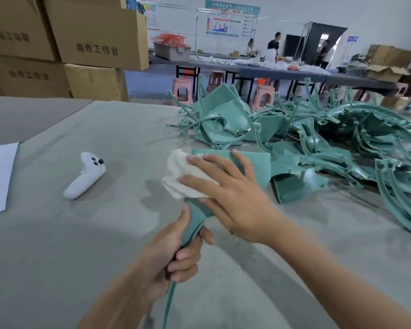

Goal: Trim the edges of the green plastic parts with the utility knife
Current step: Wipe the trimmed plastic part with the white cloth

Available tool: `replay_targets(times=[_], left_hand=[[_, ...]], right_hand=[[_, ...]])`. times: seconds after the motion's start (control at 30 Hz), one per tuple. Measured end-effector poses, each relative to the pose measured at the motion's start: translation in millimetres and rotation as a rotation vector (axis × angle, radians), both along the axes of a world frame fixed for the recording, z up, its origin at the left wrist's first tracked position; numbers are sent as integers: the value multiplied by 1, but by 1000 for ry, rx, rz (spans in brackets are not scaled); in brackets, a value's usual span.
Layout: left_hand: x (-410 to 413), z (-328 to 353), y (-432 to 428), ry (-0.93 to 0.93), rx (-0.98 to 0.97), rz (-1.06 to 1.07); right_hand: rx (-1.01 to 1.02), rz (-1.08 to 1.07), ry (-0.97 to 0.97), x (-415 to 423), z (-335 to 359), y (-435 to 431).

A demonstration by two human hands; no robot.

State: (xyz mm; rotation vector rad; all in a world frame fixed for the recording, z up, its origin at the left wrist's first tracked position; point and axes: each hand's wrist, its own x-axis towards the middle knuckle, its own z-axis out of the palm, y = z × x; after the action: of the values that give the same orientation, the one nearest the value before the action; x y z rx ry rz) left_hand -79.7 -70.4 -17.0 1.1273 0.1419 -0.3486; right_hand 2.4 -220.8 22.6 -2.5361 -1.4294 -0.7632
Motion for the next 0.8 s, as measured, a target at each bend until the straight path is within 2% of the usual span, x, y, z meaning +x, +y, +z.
replay_targets(times=[0.07, 0.17, 0.23, 0.27, 0.33, 0.43, 0.63, 0.8], left_hand=[[2, -3, 3, 1, 27, 3], [3, -6, 2, -19, 82, 75], [4, -8, 0, -61, 132, 103], [5, -7, -2, -78, 161, 113], [4, -6, -5, -104, 214, 134], [3, -6, -4, -134, 287, 160], [2, -5, -2, -203, 371, 218], [2, -6, -8, -198, 296, 222]], right_hand=[[115, -110, 28, 22, 7, -11], [539, -385, 157, 47, 26, -33], [740, -381, 158, 45, 33, -36], [747, -302, 155, 39, 34, -30], [612, -127, 157, 20, 32, -9], [407, -118, 54, 9, 23, 9], [425, -107, -212, 9, 21, 19], [379, -64, -157, 24, 28, 1]])
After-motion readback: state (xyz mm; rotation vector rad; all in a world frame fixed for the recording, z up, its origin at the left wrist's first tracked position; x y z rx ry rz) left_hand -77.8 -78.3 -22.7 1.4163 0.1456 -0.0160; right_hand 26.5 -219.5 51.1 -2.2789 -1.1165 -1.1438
